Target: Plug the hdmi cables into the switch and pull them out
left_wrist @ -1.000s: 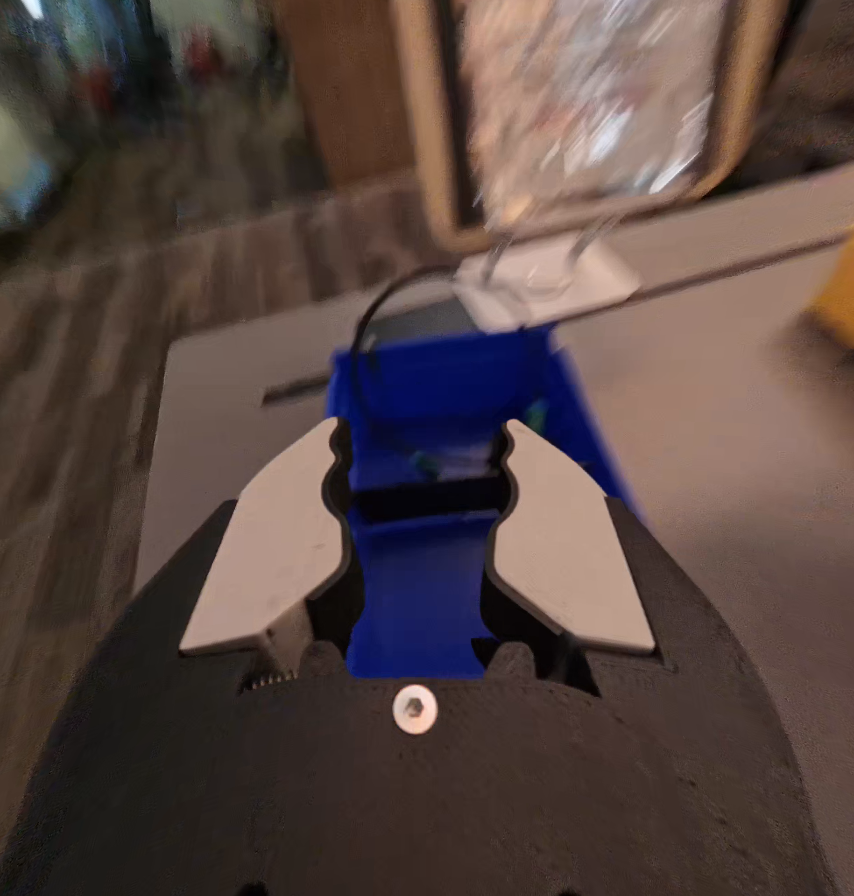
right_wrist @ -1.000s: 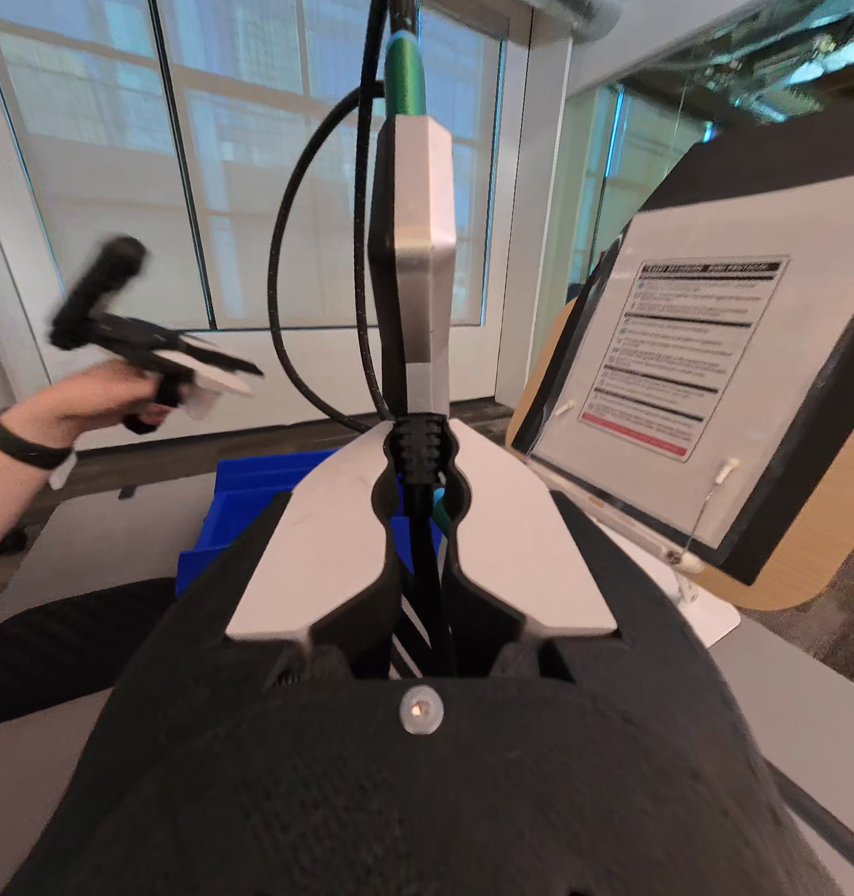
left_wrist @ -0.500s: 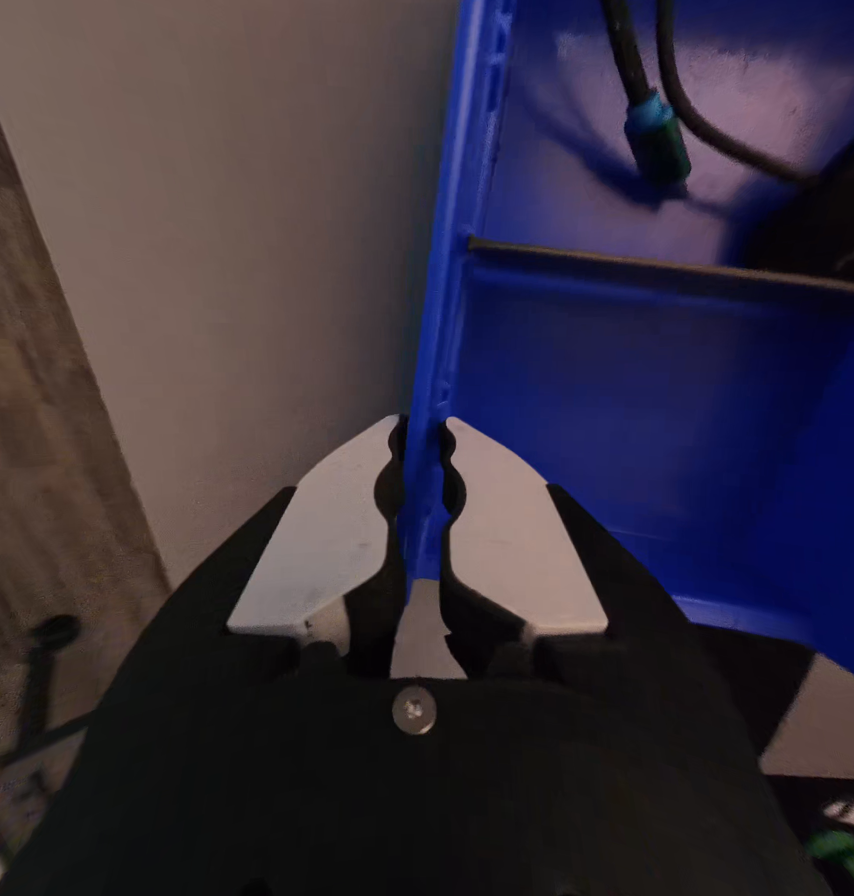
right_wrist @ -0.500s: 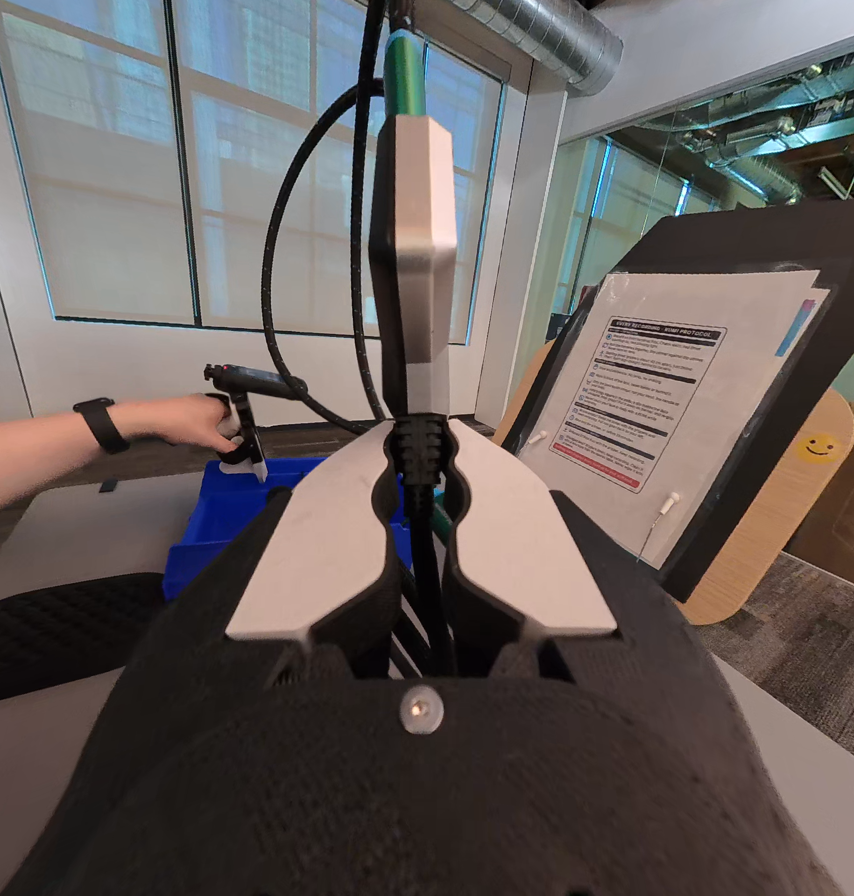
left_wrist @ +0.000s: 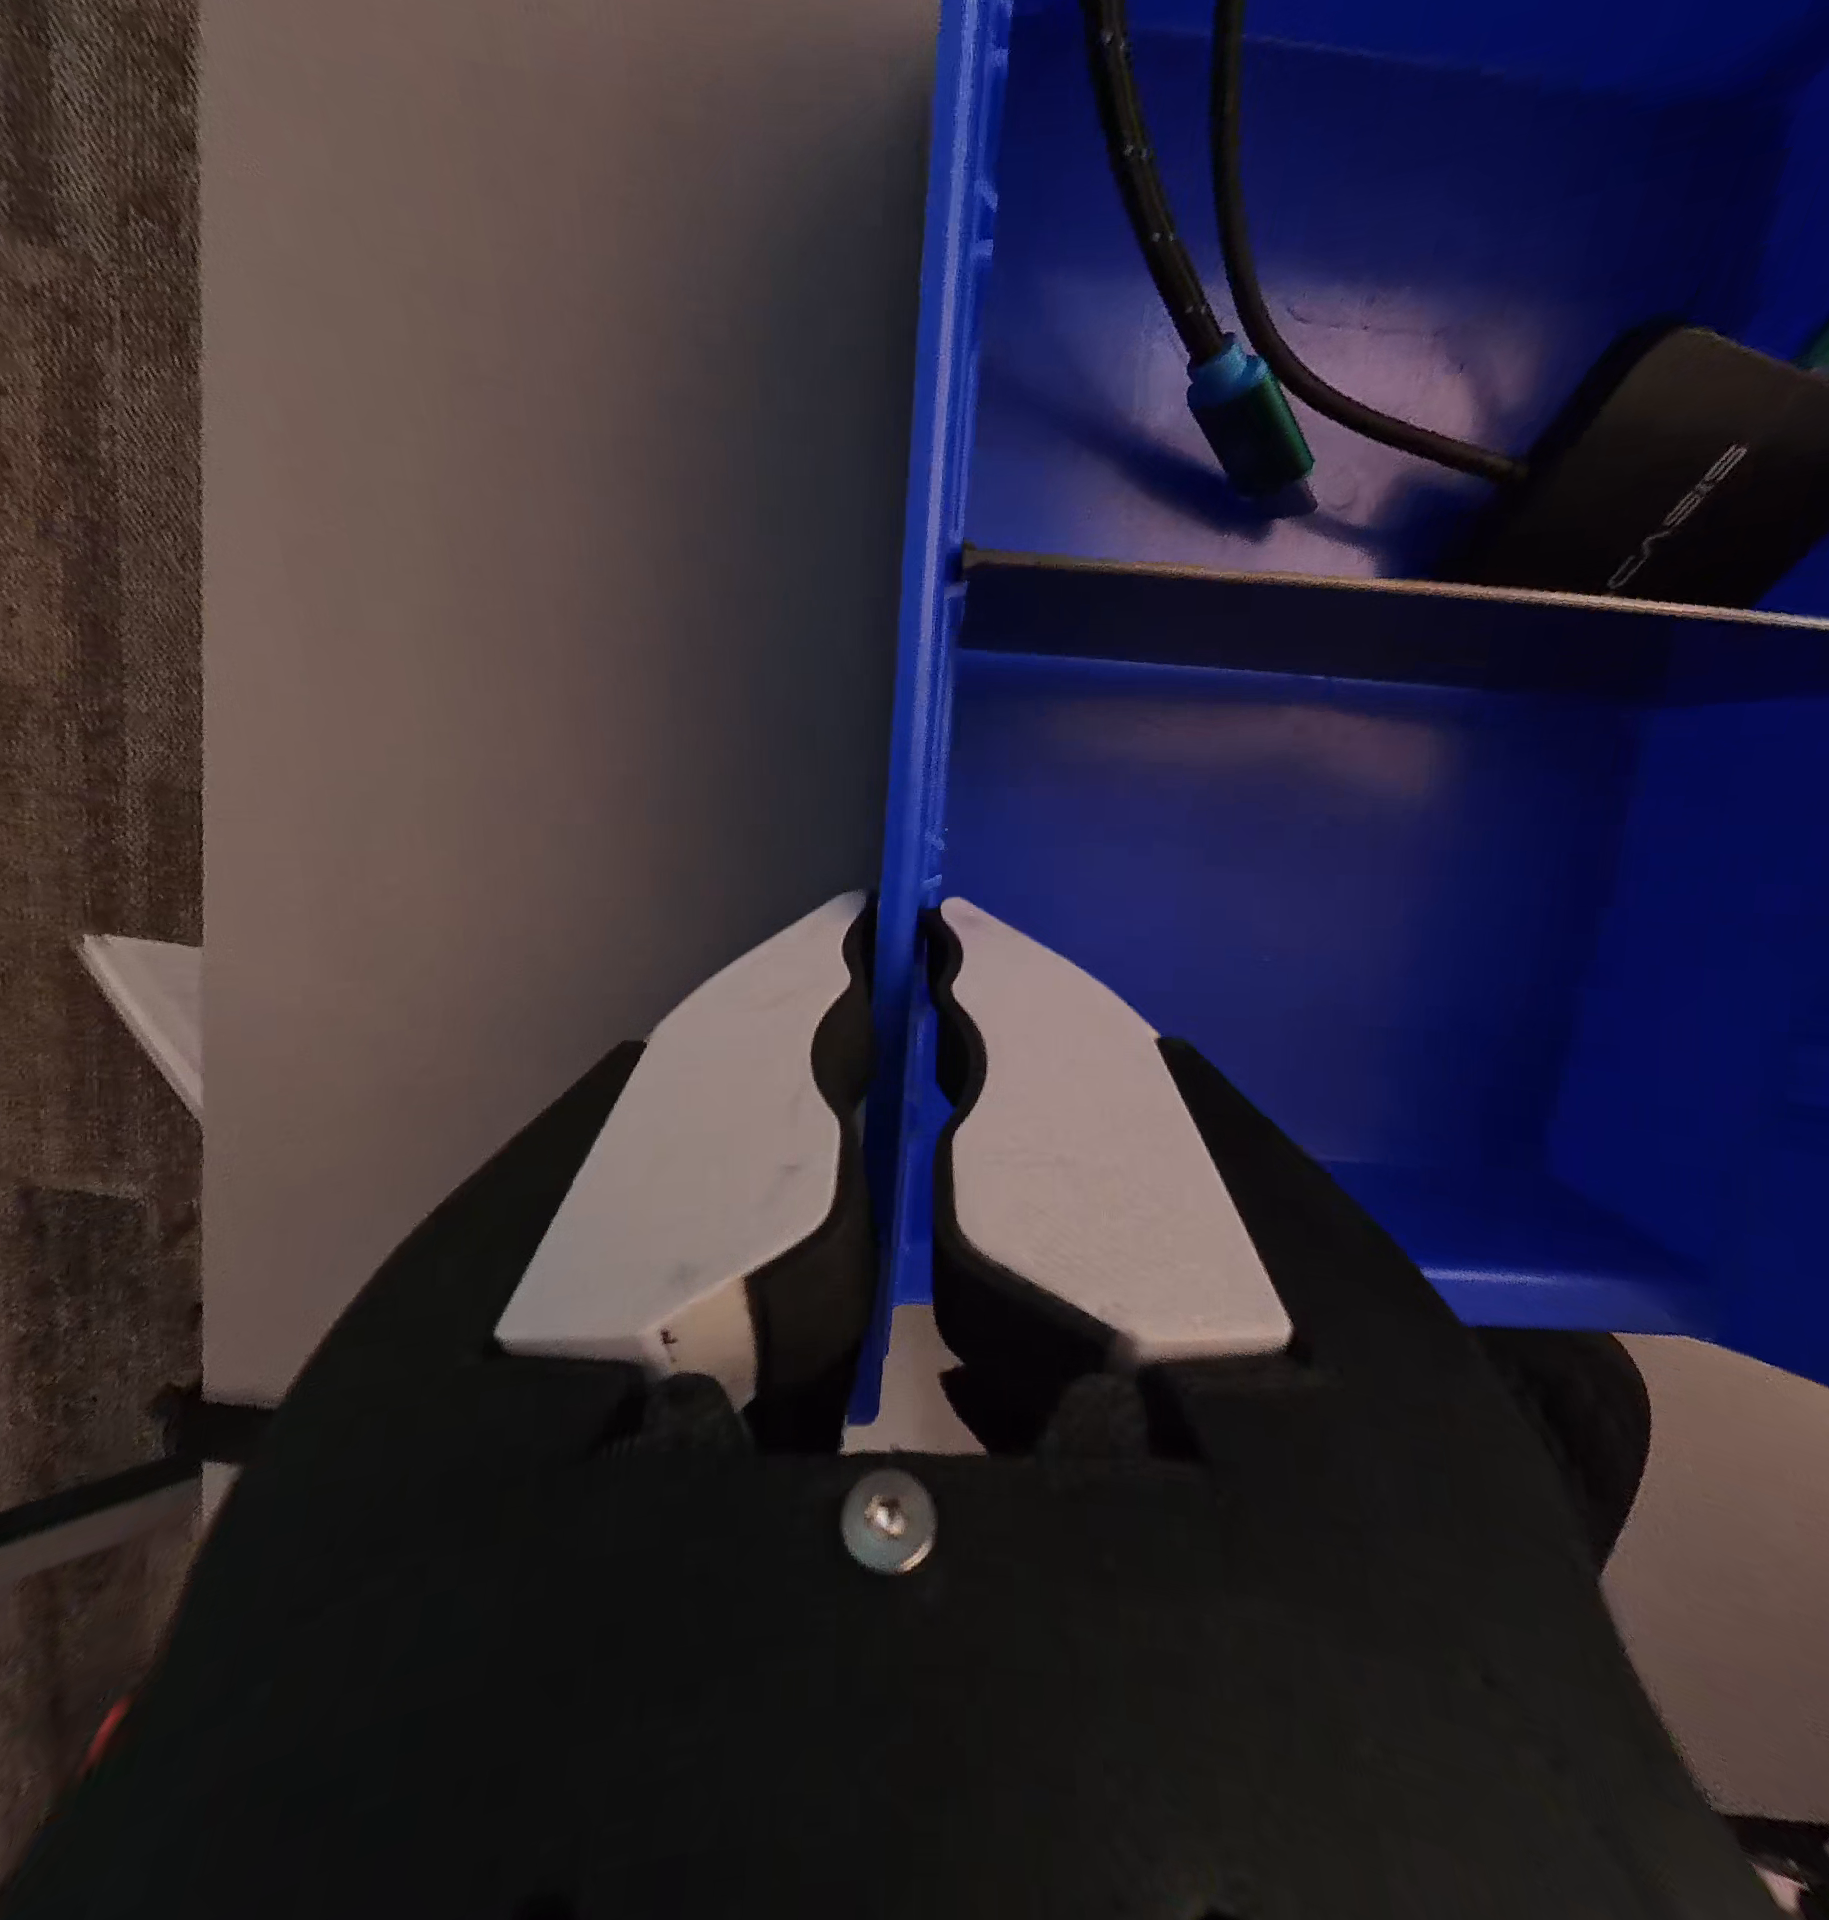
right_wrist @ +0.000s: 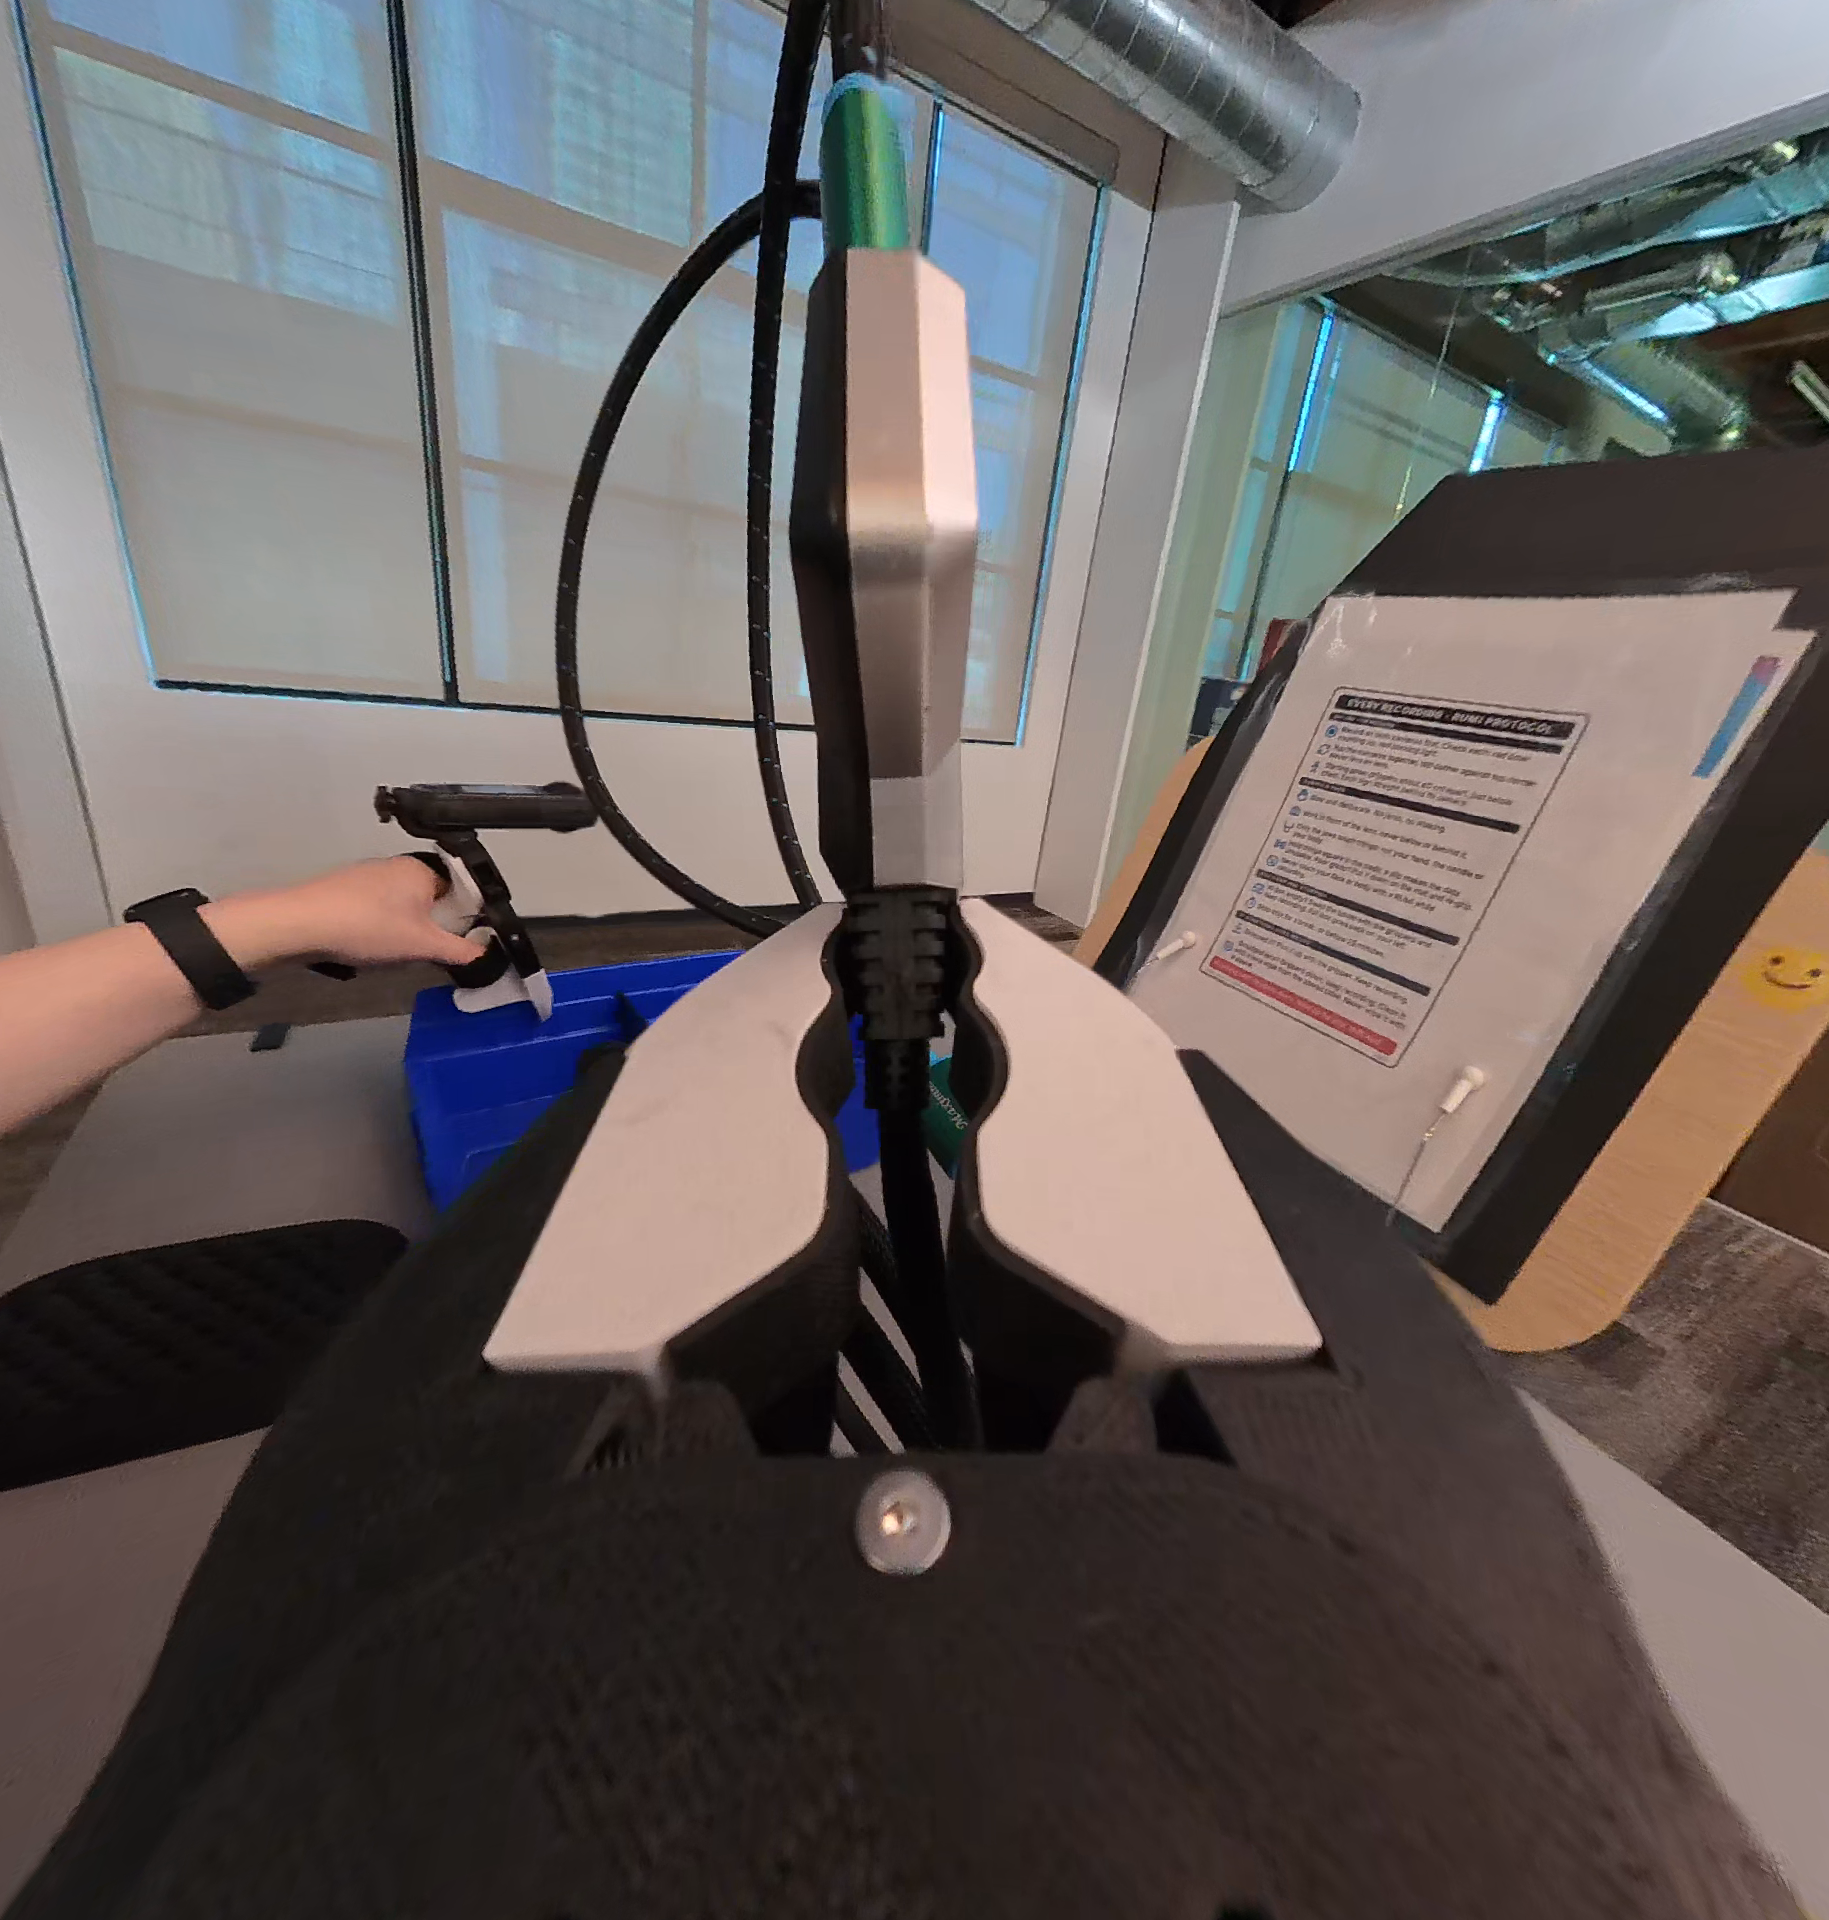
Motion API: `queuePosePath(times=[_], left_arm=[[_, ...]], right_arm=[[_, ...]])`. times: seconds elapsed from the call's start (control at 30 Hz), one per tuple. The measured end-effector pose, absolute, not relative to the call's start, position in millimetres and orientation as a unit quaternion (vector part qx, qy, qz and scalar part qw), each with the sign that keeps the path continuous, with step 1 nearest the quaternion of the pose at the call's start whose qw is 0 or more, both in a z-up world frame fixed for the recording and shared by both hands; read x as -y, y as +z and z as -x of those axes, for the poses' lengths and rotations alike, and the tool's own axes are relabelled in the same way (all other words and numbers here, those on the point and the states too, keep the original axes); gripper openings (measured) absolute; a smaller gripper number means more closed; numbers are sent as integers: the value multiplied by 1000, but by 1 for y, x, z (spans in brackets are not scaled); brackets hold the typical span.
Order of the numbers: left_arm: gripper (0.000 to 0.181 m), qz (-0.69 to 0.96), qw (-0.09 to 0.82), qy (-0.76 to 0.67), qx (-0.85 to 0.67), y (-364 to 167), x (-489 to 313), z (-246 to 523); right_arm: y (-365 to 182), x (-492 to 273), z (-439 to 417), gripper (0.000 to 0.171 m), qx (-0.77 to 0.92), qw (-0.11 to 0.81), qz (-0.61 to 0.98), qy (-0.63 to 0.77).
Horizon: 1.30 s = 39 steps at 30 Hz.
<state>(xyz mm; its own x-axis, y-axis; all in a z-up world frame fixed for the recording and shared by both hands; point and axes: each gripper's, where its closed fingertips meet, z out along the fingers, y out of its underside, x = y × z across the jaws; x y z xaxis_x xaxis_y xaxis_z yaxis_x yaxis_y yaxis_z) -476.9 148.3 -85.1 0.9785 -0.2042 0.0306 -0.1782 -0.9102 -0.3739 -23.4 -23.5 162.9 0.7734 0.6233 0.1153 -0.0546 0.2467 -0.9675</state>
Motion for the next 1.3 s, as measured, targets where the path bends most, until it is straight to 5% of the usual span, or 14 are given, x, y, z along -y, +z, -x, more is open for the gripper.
queuePosePath(times=[0.1, 0.27, 0.4, 0.63, 0.87, 1.1, 1.3], left_arm=[[13, 967, 240, -29, -85, -74, -150, 481], [46, 847, 522, -12, -95, 28, -142, 464], [11, 679, 681, -200, -185, 122, -111, 377], [48, 516, 572, -496, -401, 178, -51, 232], [69, 356, 499, -599, -515, 185, 48, 142], [67, 386, 478, -521, -593, 132, 64, 96], [27, 367, 504, -524, -580, 124, 66, 86]], right_arm=[[157, 19, 25, 16, 247, 743, 566, 259], [149, 14, 30, 16, 250, 723, 532, 363], [147, 35, 51, 16, 303, 689, 450, 480], [151, 80, 88, 15, 357, 608, 312, 637], [126, 67, 107, 15, 354, 582, 337, 650], [100, 58, 131, 15, 382, 583, 378, 609], [93, 51, 129, 15, 363, 640, 349, 581]])
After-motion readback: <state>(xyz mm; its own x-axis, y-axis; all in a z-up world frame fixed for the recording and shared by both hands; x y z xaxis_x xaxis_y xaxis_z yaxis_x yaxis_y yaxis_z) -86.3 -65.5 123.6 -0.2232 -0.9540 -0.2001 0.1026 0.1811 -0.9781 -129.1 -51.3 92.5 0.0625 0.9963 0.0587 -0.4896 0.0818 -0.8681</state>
